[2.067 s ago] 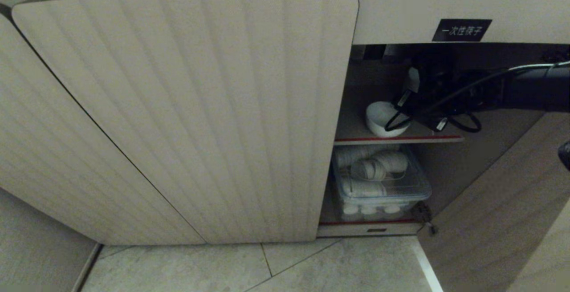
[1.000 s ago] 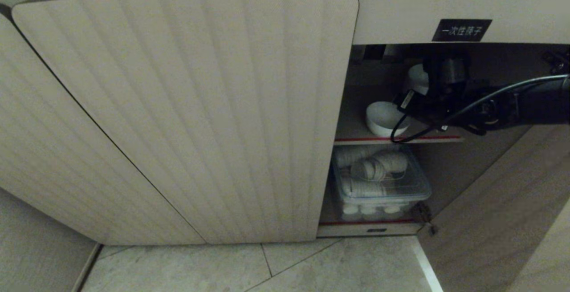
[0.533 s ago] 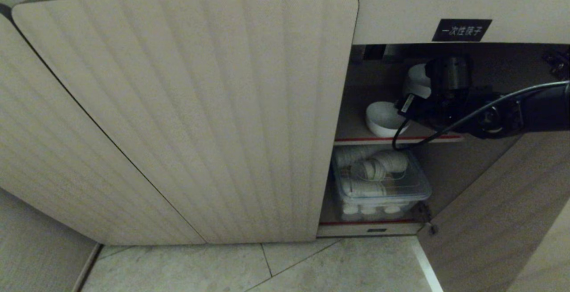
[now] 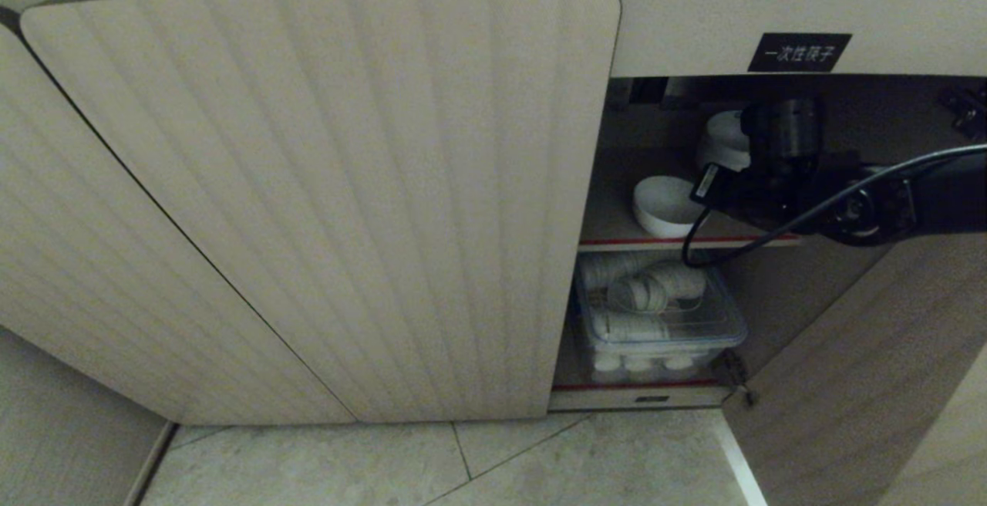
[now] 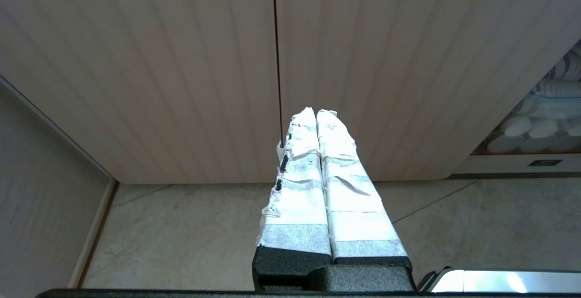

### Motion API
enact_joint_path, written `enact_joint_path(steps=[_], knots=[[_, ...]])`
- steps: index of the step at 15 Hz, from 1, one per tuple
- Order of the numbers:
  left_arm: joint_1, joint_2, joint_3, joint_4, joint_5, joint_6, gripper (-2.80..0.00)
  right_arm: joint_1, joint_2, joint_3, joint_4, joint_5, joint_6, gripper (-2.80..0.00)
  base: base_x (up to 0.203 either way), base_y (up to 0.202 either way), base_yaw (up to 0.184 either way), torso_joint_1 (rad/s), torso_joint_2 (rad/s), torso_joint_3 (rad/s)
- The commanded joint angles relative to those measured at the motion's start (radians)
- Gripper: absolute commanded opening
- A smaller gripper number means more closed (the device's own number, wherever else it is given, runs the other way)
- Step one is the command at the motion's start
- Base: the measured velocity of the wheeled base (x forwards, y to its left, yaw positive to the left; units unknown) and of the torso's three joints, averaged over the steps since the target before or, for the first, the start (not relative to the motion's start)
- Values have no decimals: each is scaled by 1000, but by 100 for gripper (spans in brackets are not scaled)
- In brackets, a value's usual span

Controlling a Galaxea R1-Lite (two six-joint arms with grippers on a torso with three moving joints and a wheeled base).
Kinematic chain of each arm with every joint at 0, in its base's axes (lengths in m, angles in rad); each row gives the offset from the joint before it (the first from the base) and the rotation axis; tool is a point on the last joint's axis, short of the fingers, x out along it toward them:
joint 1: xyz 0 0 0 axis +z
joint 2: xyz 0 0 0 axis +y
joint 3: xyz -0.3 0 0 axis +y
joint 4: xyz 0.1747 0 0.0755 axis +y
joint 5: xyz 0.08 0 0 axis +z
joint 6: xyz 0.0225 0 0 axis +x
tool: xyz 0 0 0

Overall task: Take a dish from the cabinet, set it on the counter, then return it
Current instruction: Put it back into the cabinet

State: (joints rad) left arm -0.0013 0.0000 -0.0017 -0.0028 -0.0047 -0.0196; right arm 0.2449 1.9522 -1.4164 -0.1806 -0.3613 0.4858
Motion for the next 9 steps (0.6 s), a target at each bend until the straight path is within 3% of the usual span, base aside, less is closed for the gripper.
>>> enact_joint_path(steps=[1, 9], knots=[[1, 0, 0, 0, -1, 0, -280, 5, -15, 35, -36, 1, -7, -280, 0, 0, 0, 0, 0, 0], [0, 0, 0, 0, -1, 0, -280, 15, -57, 96, -48, 1, -35, -280, 0, 0, 0, 0, 0, 0]])
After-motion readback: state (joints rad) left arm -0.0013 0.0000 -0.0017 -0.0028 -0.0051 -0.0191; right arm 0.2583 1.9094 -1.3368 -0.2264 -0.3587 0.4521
